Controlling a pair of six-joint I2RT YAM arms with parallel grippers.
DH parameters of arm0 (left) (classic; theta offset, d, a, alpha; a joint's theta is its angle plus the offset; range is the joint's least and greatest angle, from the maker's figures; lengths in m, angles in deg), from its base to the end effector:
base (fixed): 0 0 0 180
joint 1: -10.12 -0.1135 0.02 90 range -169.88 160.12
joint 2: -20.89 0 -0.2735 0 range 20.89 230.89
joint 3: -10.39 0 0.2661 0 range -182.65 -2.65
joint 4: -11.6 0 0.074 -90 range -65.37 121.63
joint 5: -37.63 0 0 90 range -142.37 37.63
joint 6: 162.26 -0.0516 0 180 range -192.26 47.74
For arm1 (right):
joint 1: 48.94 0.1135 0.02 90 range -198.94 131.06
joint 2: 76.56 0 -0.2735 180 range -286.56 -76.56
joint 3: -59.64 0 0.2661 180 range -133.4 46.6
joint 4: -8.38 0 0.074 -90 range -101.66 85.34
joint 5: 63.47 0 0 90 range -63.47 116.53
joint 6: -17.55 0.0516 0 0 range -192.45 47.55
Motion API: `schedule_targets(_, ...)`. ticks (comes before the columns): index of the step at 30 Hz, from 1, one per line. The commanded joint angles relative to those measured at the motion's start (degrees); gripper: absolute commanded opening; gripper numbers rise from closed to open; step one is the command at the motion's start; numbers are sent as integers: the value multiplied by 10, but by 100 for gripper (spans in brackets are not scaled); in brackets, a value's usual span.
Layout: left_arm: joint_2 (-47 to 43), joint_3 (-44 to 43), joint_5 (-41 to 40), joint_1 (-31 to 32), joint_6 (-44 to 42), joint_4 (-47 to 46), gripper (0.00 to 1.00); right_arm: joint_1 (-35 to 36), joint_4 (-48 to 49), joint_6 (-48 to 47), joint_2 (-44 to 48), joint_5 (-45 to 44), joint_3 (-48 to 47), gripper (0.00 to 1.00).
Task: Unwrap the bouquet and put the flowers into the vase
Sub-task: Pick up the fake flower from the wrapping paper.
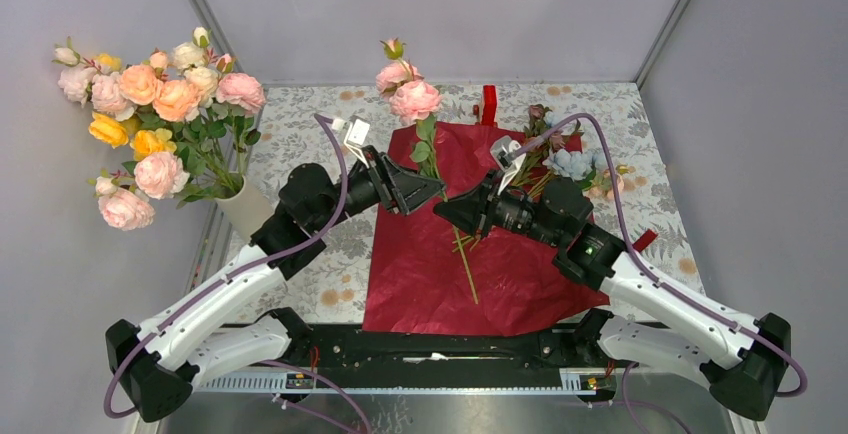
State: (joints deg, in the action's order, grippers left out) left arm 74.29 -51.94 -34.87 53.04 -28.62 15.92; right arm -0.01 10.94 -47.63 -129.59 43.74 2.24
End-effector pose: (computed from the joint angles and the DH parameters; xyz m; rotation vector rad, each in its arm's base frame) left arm 0.1671 -0.1766 0.3843 0.2651 1.6528 -1.4119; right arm 0.1483 0.1934 0.3672 -0.5877 1.4732 1.2484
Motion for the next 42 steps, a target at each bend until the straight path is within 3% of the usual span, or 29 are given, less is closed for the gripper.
schedule_targets(1, -4, -19, -4, -8, 13, -43, 66, 11, -10, -29, -9, 14, -42, 0)
schedule_targets(8, -17, -27, -5, -18, 8, -26, 63, 13, -32, -37, -27, 33, -53, 0)
schedule_targets(12, -22, -26, -5, -28, 10, -29, 56, 17, -34, -37, -30, 38, -54, 0)
schedule_targets(23, -7, -34, 14, -39, 8, -29, 1, 26, -74, -53, -32, 43, -66, 0)
schedule_targets(25, -6, -35, 17, -40, 0, -27, 0, 26, -79, -51, -28, 32, -62, 2)
schedule_targets(30, -13, -45, 12, -41, -55, 12, 0, 26, -95, -39, -1, -49, -45, 31)
schedule_targets(32, -26, -52, -5, -42, -94, 41, 0, 26, -108, -36, 17, -90, -38, 51)
schedule_targets(35, -59, -69, -57, -42, -168, 109, 0, 26, -121, -34, 57, -138, -24, 71)
schedule_targets(38, -90, -96, -124, -42, -257, 202, 0, 26, -126, -41, 97, -189, 0, 87)
schedule_targets(42, -121, -145, -266, -42, -346, 304, 0, 26, -127, -52, 154, -282, 48, 99)
